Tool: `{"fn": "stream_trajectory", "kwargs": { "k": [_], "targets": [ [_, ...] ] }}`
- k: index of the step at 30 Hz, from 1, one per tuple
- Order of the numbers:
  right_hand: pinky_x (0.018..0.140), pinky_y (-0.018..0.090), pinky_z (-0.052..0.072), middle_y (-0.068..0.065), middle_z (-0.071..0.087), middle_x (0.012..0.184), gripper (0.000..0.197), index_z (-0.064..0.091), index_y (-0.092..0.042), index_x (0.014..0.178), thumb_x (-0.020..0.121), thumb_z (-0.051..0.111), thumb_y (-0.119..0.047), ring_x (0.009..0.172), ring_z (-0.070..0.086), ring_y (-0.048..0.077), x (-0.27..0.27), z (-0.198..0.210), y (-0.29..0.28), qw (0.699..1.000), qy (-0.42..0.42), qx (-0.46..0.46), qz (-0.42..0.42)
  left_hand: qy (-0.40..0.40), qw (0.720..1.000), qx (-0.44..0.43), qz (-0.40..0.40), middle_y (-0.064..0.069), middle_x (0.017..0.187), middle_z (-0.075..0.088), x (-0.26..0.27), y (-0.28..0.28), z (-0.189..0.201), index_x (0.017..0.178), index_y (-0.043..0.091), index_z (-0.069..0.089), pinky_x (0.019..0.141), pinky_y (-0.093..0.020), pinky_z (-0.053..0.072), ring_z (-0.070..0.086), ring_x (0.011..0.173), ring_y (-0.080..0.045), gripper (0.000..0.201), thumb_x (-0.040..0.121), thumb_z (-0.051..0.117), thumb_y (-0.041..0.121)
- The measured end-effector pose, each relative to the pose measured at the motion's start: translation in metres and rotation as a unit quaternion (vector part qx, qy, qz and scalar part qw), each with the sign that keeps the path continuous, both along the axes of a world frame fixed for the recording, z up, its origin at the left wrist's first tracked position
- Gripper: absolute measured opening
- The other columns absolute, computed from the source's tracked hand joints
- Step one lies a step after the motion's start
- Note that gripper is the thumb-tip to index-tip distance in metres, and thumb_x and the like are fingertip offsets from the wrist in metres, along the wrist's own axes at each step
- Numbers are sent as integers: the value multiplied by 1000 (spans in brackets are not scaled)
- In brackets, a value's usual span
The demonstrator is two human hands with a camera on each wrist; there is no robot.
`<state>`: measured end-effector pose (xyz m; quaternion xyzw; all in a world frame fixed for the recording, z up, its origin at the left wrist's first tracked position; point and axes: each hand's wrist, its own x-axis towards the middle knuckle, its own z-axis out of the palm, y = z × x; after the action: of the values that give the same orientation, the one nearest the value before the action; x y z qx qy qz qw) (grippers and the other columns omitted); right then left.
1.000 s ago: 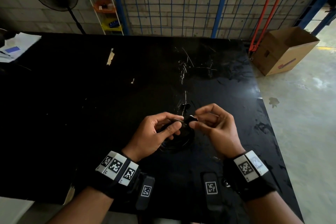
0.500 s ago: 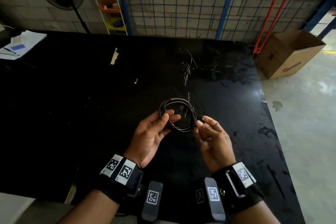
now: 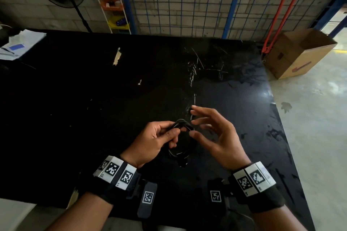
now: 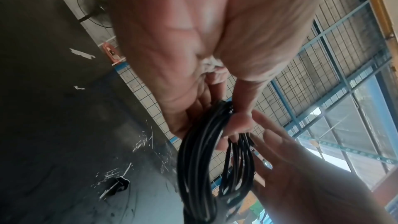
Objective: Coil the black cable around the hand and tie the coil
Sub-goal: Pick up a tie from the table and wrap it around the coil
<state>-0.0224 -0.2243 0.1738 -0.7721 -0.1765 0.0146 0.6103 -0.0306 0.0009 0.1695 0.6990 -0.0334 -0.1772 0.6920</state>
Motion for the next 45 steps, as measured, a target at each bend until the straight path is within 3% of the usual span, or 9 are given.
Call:
{"fn": "stream_trajectory", "kwargs": {
  "k": [7,12,16,19,23,26,32,37,45],
  "targets": [
    [79,31,62,-7,77,99,29,82,-21,108,82,85,-7,90,74,13,2,-22,10,995,-62,-66,-31,24,999,16,27,-5,79,71,2,-4,-10,117,3,67,66,-20,52,66,70,-7,21,96,68,6],
    [76,29,61,-2,77,93,27,83,-19,102,81,85,-3,80,74,19,-3,-50,20,996,10,17,-84,77,992,-29,96,-13,87,75,7,-6,-20,109,-1,68,70,-22,54,68,76,-15,39,86,73,30],
    [76,23,59,1,80,94,26,82,-15,104,81,84,-3,81,76,15,-2,-64,24,992,77,56,-80,76,990,-2,118,-8,78,72,10,-9,-34,103,-10,65,67,-20,51,66,65,-4,26,96,68,14],
    [85,29,63,7,82,98,27,79,-13,112,85,81,-16,90,79,21,15,-72,19,978,170,96,-73,80,988,8,130,-3,72,70,17,-6,-42,92,1,68,67,-21,52,60,59,-2,10,97,67,10],
    [86,42,64,4,82,87,11,79,-15,103,92,76,-19,80,79,22,69,-121,3,962,203,-56,-174,79,984,23,159,-5,71,69,25,0,-48,90,1,68,65,-17,54,54,55,-3,11,98,67,9],
    [92,37,60,-5,78,87,9,75,-21,97,89,74,-26,90,77,20,120,-156,-2,930,229,-172,-232,82,981,33,173,-3,70,69,29,4,-55,91,0,68,66,-15,55,55,56,-4,12,98,67,10],
    [95,39,49,9,67,125,36,60,-18,122,90,67,-31,120,62,32,202,-200,12,877,277,-308,-244,88,973,38,209,0,67,68,32,9,-77,95,-7,67,63,-14,53,55,57,-5,16,97,67,9],
    [94,44,50,13,54,132,39,54,-17,128,92,65,-28,118,61,38,227,-227,27,865,283,-352,-220,92,969,37,227,0,65,68,28,17,-87,91,1,67,65,-14,53,55,61,-9,12,97,67,11],
    [82,34,61,1,72,83,12,70,-21,85,86,66,-10,84,71,23,210,-208,32,915,262,-230,-204,72,962,35,259,-1,69,72,22,26,-85,99,6,68,67,-17,52,56,64,-11,10,95,68,16]
  ]
}}
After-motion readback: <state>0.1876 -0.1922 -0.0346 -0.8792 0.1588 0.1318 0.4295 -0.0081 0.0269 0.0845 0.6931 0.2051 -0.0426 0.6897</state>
